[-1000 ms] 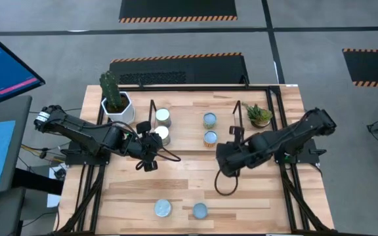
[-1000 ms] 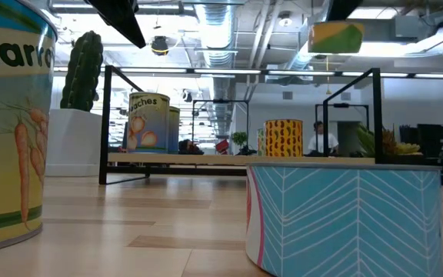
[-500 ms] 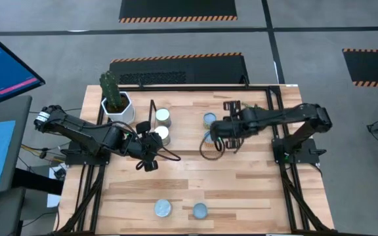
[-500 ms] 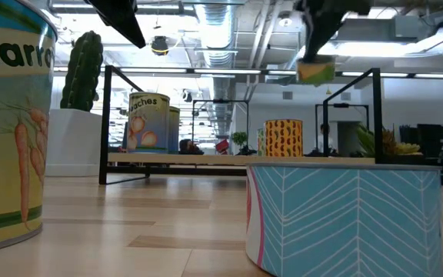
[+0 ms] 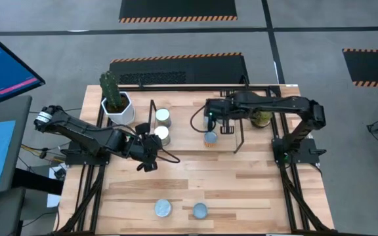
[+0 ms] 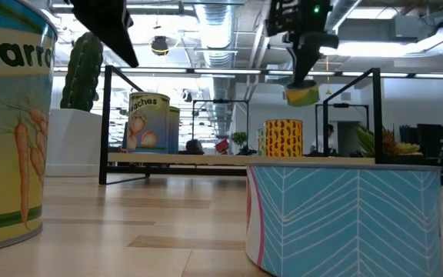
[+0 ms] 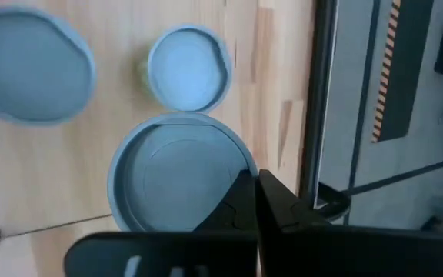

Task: Pick and place cans onto a shelf
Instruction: Put the canned meatballs on the shelf

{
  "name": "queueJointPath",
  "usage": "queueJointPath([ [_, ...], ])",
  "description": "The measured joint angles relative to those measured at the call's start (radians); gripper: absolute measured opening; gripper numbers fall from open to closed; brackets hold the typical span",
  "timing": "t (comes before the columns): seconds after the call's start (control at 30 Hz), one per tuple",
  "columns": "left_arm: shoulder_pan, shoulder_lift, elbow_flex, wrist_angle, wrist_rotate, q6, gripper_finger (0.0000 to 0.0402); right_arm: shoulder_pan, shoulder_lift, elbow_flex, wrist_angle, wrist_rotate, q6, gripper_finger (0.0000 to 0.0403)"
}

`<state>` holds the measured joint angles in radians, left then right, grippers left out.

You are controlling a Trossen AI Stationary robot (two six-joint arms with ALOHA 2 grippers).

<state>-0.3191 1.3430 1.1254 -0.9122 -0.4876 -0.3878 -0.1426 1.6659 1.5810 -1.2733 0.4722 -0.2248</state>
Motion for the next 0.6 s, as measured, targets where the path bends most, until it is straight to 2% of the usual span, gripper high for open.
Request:
queueJointPath([
  [0.2, 0.000, -0.005, -0.001, 0.023, -0.047, 0.032, 0.0052, -0.047, 0.047, -0.002, 0.018, -0.090, -0.043, 0.0003],
  [0.33, -0.001, -0.013, -0.001, 0.046, -0.044, 0.060, 0.0052, -0.071, 0.084, -0.001, 0.026, -0.147, -0.073, 0.0004],
  [0.6, -0.002, -0.023, -0.001, 0.051, -0.046, 0.062, 0.0052, -0.110, 0.125, -0.003, -0.036, -0.172, -0.075, 0.0004],
])
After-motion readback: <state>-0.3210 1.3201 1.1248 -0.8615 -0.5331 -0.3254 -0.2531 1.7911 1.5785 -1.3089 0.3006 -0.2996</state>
